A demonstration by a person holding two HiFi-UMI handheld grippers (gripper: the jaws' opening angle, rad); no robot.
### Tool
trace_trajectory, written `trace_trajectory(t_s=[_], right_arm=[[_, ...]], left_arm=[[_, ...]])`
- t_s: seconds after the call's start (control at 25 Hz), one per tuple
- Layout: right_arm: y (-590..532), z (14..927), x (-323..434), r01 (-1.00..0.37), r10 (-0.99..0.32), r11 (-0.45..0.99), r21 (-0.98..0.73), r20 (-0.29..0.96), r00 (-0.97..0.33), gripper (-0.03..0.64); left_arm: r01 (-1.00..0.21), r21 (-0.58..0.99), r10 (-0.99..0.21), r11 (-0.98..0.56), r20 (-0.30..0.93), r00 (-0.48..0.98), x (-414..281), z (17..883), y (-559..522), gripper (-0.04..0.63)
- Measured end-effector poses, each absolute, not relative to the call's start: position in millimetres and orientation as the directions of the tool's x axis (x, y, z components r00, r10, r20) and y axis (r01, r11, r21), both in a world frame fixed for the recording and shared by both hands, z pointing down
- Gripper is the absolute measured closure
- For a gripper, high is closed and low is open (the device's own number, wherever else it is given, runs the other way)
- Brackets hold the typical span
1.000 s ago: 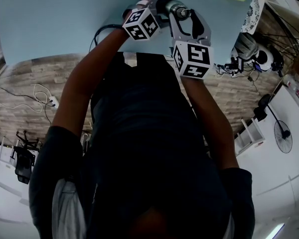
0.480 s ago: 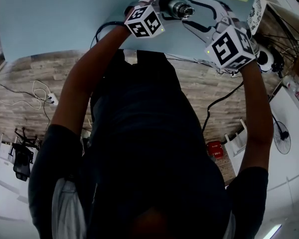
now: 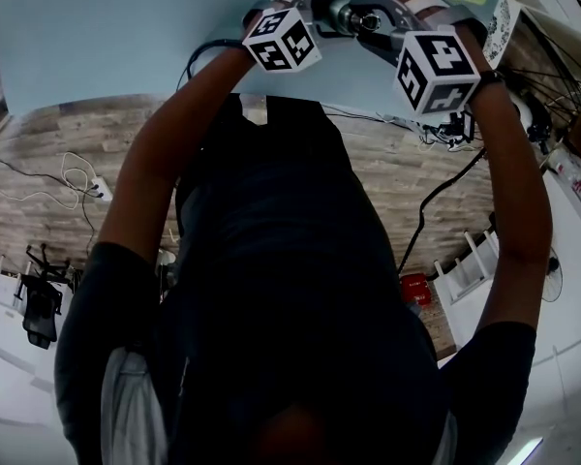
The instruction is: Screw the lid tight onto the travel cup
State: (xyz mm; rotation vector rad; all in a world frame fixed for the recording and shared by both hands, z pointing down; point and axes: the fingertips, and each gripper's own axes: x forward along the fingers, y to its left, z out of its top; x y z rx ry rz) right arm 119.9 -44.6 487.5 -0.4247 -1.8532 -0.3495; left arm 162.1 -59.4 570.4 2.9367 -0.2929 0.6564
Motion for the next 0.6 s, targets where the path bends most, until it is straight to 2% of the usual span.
trace_trajectory(t_s=[0.2, 0.32, 0.4, 0.48, 0.6], right_arm=[[-48.9, 486.5, 120.0, 0.138, 0.034, 0.99, 0.027, 0.908, -0.418, 0.388], [-56.8, 483.0, 118.5, -0.212, -0.13, 0.977, 0.024, 0.853, -0.505, 0.388], [-64.9, 477.5, 117.3, -0.497, -0.299, 0.868, -0.004, 0.794, -0.529, 0.388], [-69.9, 475.2, 121.4, -0.736, -0.479, 0.677, -0.026, 0.743, -0.467, 0.388], [-71.2, 474.5, 128.1, -0.925, -0.668, 0.38, -0.02, 0.686, -0.289, 0.388]], left_arm=[[-0.213, 0.072, -0.162, -0.974, 0.431, 0.888, 162.5, 569.9, -58.3, 0.17], [-0.213, 0.072, -0.162, -0.974, 0.43, 0.888, 161.6, 569.7, -58.5, 0.17], [-0.213, 0.072, -0.162, -0.974, 0.43, 0.888, 161.0, 569.7, -57.9, 0.17], [-0.212, 0.071, -0.162, -0.975, 0.43, 0.888, 160.7, 569.4, -57.7, 0.17], [-0.214, 0.071, -0.164, -0.974, 0.43, 0.888, 159.5, 568.5, -58.0, 0.17]])
